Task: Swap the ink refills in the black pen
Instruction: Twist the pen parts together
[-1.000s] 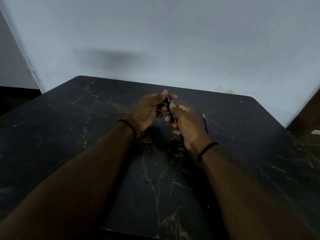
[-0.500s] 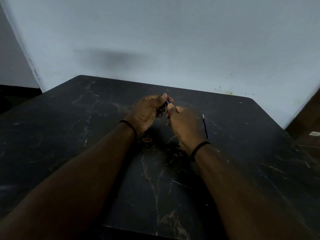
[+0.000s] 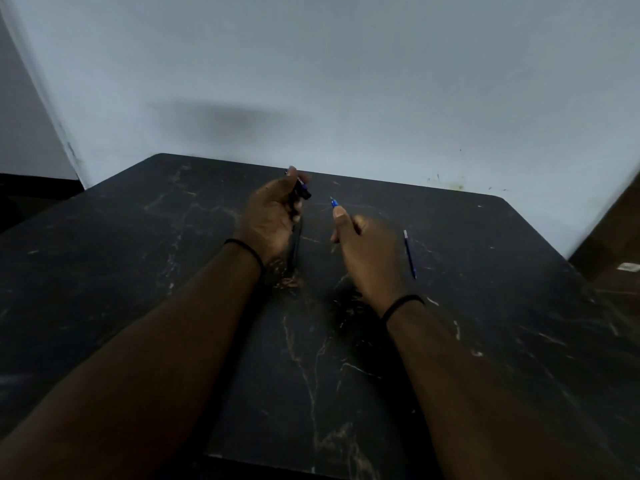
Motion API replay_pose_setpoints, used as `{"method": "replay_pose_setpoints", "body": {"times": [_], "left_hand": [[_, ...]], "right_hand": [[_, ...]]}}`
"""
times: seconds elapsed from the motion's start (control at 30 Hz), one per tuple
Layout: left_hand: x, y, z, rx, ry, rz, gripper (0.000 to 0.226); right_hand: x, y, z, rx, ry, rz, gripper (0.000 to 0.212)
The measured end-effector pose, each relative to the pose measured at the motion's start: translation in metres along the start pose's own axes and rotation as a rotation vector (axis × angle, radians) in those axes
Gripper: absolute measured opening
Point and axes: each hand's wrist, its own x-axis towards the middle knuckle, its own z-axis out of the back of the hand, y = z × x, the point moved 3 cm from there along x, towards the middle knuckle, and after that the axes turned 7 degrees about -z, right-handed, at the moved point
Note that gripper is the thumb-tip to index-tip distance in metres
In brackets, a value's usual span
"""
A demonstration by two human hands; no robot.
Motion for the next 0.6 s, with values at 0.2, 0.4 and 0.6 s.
{"method": "replay_pose_setpoints", "body": {"times": [0.2, 0.4, 0.6], "left_hand": [[-0.005, -0.001, -0.008, 0.174, 0.027, -0.026, 0.025], [-0.009, 0.007, -0.015, 0.982, 0.148, -0.157, 0.014], [-0.015, 0.012, -0.023, 1.408, 0.374, -0.119, 0.017]], "right_hand": [[0.008, -0.015, 0.009, -0.037, -0.208, 0.038, 0.06], [0.014, -0.019, 0.013, -0.041, -0.327, 0.039, 0.064], [0.016, -0.021, 0.011, -0.056, -0.29, 0.018, 0.066]]}}
